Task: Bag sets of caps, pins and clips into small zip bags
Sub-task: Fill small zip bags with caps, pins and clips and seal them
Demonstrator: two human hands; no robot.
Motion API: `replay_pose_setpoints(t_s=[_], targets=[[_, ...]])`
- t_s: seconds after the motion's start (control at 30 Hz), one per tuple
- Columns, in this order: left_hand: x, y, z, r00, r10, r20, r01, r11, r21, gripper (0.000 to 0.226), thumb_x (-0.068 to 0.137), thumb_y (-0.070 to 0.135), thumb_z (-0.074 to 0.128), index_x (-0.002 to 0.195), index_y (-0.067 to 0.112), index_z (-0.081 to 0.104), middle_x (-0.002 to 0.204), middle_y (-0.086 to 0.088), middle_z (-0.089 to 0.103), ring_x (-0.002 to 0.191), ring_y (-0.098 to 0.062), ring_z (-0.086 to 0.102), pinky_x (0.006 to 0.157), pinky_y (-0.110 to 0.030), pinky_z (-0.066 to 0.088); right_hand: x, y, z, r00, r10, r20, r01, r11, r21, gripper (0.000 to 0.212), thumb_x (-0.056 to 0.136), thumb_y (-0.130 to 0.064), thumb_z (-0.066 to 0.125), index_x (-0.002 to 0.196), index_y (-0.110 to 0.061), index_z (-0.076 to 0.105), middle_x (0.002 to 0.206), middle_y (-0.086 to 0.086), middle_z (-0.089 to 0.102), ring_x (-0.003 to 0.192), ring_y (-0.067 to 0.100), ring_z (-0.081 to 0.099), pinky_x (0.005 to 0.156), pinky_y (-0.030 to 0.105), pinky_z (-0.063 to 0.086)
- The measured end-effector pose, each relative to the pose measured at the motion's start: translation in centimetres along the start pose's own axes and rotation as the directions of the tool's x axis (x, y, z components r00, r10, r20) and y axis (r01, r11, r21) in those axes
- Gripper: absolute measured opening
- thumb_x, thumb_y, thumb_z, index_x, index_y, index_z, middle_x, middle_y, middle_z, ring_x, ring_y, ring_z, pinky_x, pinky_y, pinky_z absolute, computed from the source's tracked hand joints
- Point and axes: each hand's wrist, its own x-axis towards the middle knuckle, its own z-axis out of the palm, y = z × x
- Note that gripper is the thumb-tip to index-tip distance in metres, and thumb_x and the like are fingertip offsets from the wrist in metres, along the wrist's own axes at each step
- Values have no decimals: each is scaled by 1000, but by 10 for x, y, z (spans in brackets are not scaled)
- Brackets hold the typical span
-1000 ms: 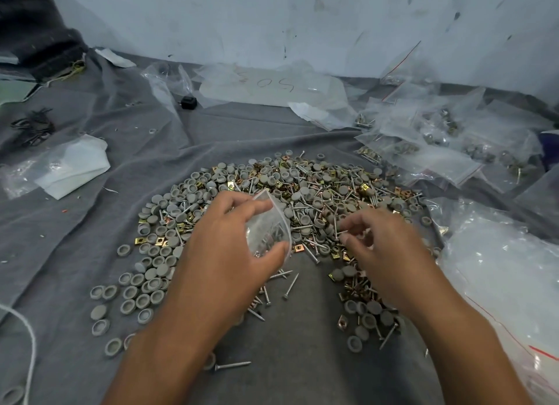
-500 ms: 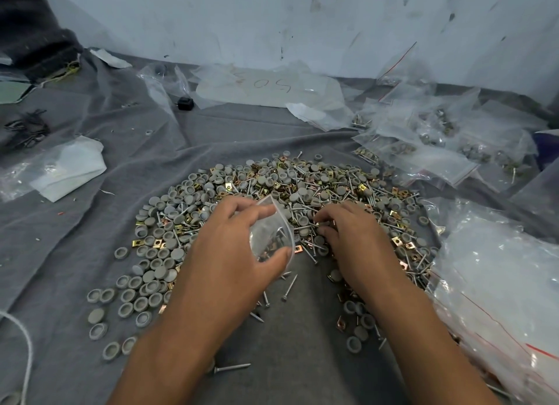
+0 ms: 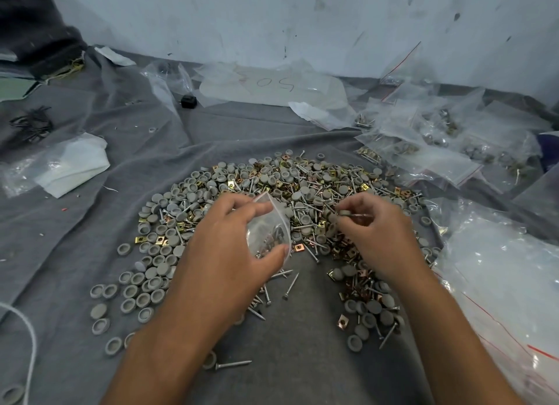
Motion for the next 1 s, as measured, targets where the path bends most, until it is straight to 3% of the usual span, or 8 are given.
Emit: replay_pose_setpoints(t_s=[0.23, 0.37, 0.53, 0.73, 0.9, 1.0], targets=[[1, 2, 3, 1000, 8, 14, -8, 1000, 22, 66, 72, 58, 66, 133, 32, 60, 111, 25, 43, 95, 8, 41, 75, -5, 31, -3, 4, -1, 997, -58, 44, 64, 987, -147, 16, 87, -27, 78, 94, -36, 67, 86, -21, 67, 79, -13, 62, 61, 4, 43], [0, 2, 2, 1000, 8, 15, -9, 1000, 21, 67, 72, 58, 65, 133, 32, 60, 112, 24, 44, 96, 8, 40, 76, -5, 30, -3, 5, 8, 978, -133, 163, 189, 898, -397, 15, 87, -29, 78, 91, -35, 64, 95, -20, 57, 92, 1, 52, 76, 23, 47], [0, 2, 1, 1000, 7, 14, -7, 1000, 24, 64, 74, 55, 70, 133, 31, 60, 113, 22, 45, 98, 4, 44, 78, -13, 31, -5, 6, 12, 964, -235, 126, 267, 861, -433, 14, 91, -25, 73, 94, -31, 61, 91, -16, 57, 90, 9, 53, 75, 33, 50], [0, 1, 0, 1000, -1, 11, 1, 1000, 15, 64, 75, 53, 73, 134, 32, 59, 111, 24, 44, 97, 5, 44, 76, -6, 30, -3, 9, 9, 971, -222, 92, 240, 917, -320, 16, 92, -17, 72, 98, -29, 63, 98, -14, 62, 90, 3, 58, 73, 16, 45], [0, 2, 0, 1000, -2, 11, 1, 1000, 12, 65, 75, 53, 73, 134, 32, 59, 111, 24, 44, 100, 4, 44, 76, -7, 31, -5, 6, 10, 954, -195, 226, 267, 897, -352, 16, 90, -31, 74, 95, -36, 60, 96, -21, 59, 89, 0, 57, 78, 26, 51], [0, 2, 0, 1000, 1, 10, -1, 1000, 13, 64, 76, 52, 74, 134, 32, 59, 111, 25, 43, 100, 6, 43, 76, -6, 31, -8, 4, 13, 935, -218, 281, 319, 863, -392, 18, 89, -21, 75, 95, -32, 62, 93, -20, 55, 87, -3, 54, 72, 13, 43]])
